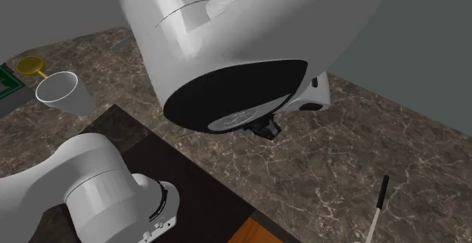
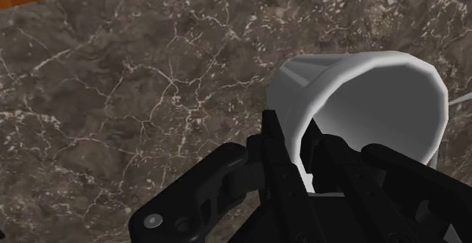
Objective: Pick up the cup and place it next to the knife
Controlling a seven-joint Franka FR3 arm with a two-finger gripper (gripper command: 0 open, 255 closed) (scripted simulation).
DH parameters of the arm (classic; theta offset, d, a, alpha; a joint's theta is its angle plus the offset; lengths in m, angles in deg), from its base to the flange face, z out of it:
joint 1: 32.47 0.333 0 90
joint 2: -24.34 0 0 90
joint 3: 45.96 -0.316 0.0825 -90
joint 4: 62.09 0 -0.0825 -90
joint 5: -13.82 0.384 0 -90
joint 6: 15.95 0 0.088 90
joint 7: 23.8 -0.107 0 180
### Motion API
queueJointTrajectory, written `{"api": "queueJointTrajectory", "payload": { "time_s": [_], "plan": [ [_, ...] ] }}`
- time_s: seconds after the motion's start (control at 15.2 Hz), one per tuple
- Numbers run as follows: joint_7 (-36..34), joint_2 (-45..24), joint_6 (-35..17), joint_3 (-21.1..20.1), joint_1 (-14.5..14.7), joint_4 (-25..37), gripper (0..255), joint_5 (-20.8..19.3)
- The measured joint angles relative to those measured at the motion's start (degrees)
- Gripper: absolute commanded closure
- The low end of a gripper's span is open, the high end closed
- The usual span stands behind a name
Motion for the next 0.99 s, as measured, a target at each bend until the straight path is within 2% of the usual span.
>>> {"api": "queueJointTrajectory", "payload": {
  "time_s": [0.66,0.99],
  "plan": [
    [-13.1,-4.4,-6.4,-11.9,7.0,-0.2,255,9.0],
    [-19.1,-9.0,-8.6,-17.1,10.1,3.3,255,12.4]
  ]
}}
